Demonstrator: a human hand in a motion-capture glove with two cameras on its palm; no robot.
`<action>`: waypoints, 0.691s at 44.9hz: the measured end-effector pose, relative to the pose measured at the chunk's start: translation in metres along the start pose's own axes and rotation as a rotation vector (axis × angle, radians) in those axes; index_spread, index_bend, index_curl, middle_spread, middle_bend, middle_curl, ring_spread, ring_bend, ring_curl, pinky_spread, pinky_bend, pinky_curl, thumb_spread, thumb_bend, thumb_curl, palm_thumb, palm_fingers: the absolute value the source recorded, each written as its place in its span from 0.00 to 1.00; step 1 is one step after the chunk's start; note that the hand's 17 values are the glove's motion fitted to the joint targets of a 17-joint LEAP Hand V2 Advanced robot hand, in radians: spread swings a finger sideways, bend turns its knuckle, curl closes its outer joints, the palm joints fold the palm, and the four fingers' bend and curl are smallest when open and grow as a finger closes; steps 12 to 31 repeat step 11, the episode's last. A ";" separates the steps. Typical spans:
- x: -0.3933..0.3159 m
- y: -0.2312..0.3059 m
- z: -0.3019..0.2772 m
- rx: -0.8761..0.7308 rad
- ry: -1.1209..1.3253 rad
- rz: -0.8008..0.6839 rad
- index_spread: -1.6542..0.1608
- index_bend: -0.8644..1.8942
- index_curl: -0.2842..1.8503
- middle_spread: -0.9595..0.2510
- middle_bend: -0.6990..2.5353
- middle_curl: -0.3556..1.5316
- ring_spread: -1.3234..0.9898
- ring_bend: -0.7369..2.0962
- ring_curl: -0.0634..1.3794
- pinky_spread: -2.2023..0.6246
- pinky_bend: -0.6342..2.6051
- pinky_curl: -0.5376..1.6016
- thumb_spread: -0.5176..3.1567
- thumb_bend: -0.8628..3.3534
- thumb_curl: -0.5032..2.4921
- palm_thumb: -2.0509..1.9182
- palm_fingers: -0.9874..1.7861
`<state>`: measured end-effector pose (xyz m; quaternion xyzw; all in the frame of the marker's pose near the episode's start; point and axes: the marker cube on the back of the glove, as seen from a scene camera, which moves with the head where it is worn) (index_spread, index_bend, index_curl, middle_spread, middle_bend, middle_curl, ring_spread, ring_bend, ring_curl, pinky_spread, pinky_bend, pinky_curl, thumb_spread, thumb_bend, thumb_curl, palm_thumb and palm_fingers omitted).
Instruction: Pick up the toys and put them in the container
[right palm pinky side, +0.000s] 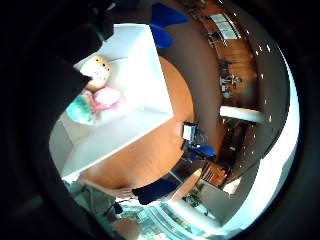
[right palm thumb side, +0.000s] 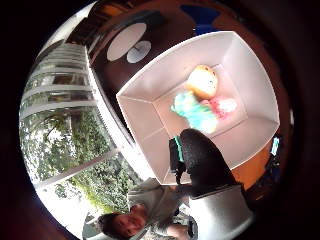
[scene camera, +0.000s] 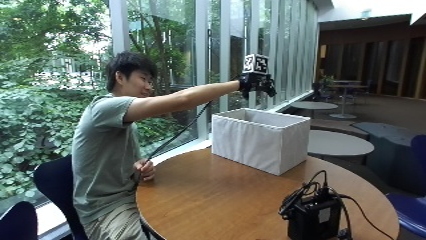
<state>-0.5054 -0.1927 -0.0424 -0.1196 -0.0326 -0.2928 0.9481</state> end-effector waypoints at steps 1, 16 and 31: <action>0.002 0.002 0.000 0.002 -0.006 0.033 0.80 0.32 0.29 0.64 0.34 0.60 0.47 0.57 0.37 0.71 0.58 0.47 0.47 0.20 0.40 0.55 0.24; -0.018 -0.016 -0.003 0.010 0.104 -0.016 0.80 0.33 0.25 0.69 0.30 0.54 0.49 0.54 0.33 0.73 0.54 0.44 0.49 0.20 0.36 0.54 0.28; -0.018 -0.016 -0.003 0.010 0.104 -0.016 0.80 0.33 0.25 0.69 0.30 0.54 0.49 0.54 0.33 0.73 0.54 0.44 0.49 0.20 0.36 0.54 0.28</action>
